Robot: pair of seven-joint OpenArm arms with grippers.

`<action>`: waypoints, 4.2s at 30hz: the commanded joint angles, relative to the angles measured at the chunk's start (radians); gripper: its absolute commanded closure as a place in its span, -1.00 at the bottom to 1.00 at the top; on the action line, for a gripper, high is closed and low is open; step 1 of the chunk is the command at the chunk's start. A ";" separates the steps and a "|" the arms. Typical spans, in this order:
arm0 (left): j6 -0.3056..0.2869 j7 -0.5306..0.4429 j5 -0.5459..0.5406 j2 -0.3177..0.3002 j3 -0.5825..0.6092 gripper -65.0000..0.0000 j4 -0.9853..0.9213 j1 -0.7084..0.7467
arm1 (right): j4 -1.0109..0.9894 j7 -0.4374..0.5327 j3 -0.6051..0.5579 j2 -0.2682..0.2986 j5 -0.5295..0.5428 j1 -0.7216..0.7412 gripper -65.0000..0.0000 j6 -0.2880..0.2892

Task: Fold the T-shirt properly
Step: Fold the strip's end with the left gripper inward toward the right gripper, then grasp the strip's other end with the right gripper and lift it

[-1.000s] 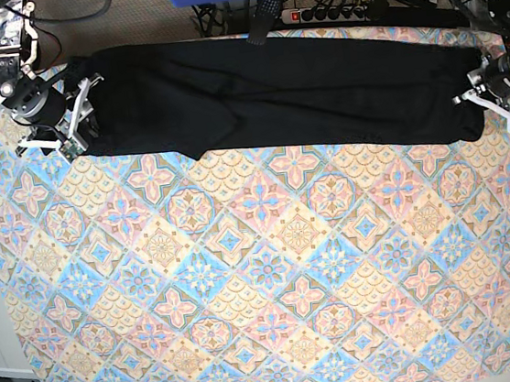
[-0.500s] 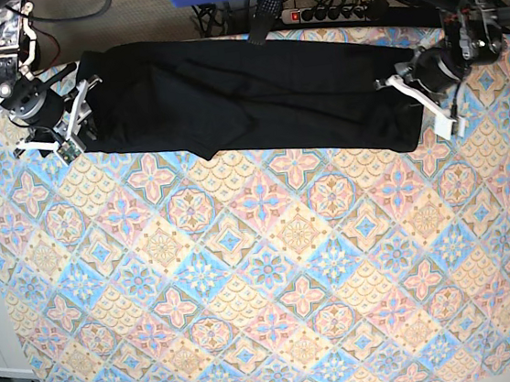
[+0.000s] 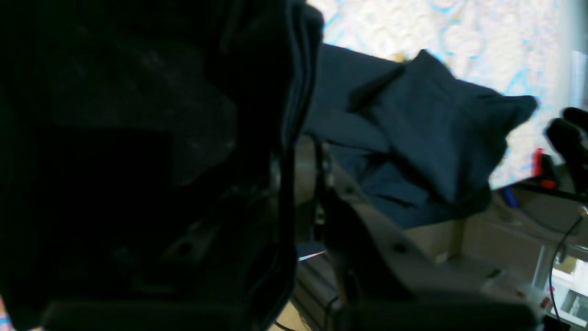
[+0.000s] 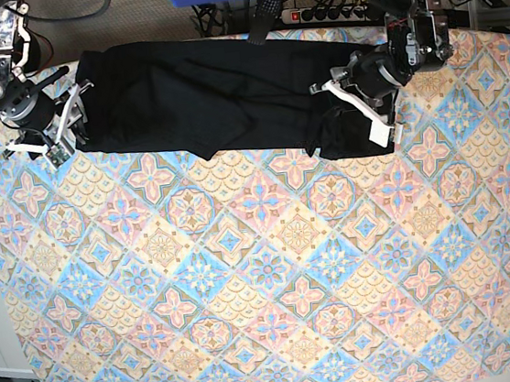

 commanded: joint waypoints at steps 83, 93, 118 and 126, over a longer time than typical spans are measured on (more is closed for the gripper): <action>-0.007 -0.007 -0.238 -0.222 -0.108 -0.98 0.002 0.024 | -0.271 -0.460 0.030 0.039 0.749 0.102 -0.34 -0.005; -0.007 -0.007 -0.238 -0.222 -0.107 -0.98 0.002 0.024 | -0.303 -0.459 0.030 0.009 0.749 0.102 -0.34 -0.005; -0.007 -0.008 -0.238 -0.222 -0.110 -0.98 0.001 0.023 | -0.381 -0.423 -0.090 0.009 0.749 0.094 -0.33 -0.005; -0.007 -0.010 -0.238 -0.222 -0.111 -0.98 0.001 0.023 | -0.383 -0.425 -0.112 -0.014 0.749 0.099 0.24 -0.005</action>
